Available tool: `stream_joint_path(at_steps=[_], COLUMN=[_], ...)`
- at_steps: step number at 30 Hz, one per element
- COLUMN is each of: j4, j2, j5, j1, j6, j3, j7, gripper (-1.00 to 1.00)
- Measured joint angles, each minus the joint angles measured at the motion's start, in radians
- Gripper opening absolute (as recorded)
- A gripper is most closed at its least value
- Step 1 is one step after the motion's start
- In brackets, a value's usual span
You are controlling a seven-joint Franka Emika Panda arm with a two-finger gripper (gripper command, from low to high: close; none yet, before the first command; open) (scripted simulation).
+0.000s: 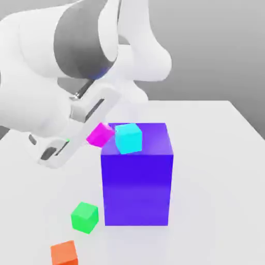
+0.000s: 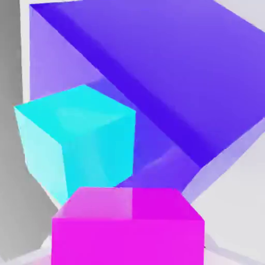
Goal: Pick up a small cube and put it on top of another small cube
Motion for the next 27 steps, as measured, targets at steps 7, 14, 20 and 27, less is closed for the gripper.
stream_joint_path(at_steps=[7,14,20,27], j4=[-0.159,-0.326,-0.473,-0.612], j2=[-0.056,-0.106,-0.142,-0.2], j5=[-0.105,-0.148,-0.119,-0.07], j1=[-0.032,-0.044,-0.026,-0.012], j6=[0.251,0.577,0.901,1.264], j3=[-0.008,-0.006,0.009,0.013], j7=[-0.251,-0.473,-0.675,-0.832], gripper=[-1.0,-1.0,-1.0,-1.0])
